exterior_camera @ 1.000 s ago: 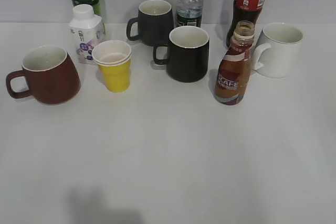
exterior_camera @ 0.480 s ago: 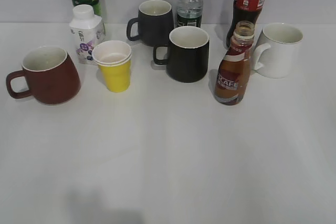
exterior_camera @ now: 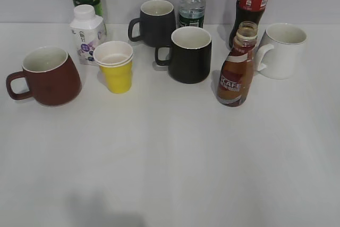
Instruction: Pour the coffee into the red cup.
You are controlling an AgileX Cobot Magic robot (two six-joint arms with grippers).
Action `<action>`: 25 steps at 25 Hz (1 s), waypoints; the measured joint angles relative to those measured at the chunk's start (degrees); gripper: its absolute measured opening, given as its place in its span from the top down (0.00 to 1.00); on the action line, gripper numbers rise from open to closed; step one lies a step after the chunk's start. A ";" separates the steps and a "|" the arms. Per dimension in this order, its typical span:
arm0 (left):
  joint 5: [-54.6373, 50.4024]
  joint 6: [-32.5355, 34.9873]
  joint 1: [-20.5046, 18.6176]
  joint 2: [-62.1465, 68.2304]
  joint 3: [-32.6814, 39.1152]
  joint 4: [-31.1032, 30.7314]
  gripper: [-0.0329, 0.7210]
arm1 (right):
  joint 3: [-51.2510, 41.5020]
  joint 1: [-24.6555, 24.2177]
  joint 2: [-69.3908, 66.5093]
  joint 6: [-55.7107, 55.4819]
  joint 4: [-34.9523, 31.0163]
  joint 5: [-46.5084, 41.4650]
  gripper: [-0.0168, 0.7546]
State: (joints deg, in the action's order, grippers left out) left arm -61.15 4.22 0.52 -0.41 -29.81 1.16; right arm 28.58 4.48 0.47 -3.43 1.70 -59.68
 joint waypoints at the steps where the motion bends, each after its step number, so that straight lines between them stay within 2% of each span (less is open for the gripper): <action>1: 0.00 0.00 0.00 0.00 0.00 0.00 0.64 | 0.00 0.00 0.00 0.00 0.00 0.00 0.22; 12: 0.82 0.00 0.00 0.00 -0.43 1.85 0.64 | 0.08 0.00 0.00 0.00 -0.13 0.20 0.22; 14: 5.19 0.00 0.05 0.68 -1.13 2.28 0.64 | 1.01 0.00 -0.07 0.00 -1.06 2.89 0.22; 19: 23.16 0.00 0.05 4.70 -0.45 2.28 0.64 | 1.82 0.00 -5.12 0.78 -7.92 22.46 0.22; 22: 32.85 0.00 0.05 9.09 2.58 2.57 0.64 | 1.23 0.06 -10.73 1.25 -9.53 29.47 0.22; 25: 42.94 0.00 0.05 15.67 6.95 2.76 0.64 | 0.15 2.31 -16.08 2.06 -9.71 33.17 0.22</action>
State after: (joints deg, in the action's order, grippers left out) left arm -18.21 4.22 0.57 15.26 -22.86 3.92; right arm 28.74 6.80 -15.61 -1.37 -8.02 -26.51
